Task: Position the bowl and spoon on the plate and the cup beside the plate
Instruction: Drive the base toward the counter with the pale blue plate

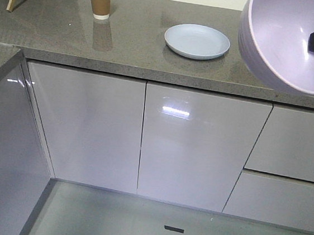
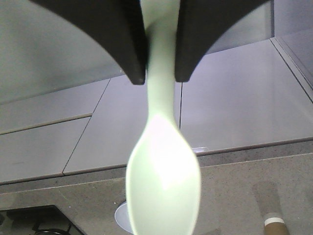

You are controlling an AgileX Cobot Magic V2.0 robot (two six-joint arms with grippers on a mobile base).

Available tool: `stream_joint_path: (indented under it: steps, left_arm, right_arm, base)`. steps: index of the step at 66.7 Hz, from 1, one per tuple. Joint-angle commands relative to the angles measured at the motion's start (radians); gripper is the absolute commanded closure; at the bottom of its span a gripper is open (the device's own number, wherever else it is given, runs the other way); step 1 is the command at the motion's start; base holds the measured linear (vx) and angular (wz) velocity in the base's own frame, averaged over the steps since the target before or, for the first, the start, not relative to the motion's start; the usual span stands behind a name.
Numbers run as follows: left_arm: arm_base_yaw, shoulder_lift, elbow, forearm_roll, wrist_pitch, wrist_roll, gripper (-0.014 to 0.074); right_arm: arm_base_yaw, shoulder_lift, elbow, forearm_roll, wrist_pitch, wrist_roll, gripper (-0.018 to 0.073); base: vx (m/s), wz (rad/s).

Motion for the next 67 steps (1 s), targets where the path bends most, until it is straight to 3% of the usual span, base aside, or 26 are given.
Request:
stream_joint_path:
  steps: [1, 67]
  left_arm:
    - [-0.001, -0.014, -0.025, -0.026, -0.061, 0.000, 0.0603]
    - [-0.001, -0.014, -0.025, -0.026, -0.061, 0.000, 0.0603]
  right_arm:
    - [-0.002, -0.025, -0.026, 0.048, -0.047, -0.007, 0.0566]
    - [-0.002, -0.025, -0.026, 0.048, -0.047, -0.007, 0.0566]
  base:
    - [0.01, 0.01]
    - [0.02, -0.03]
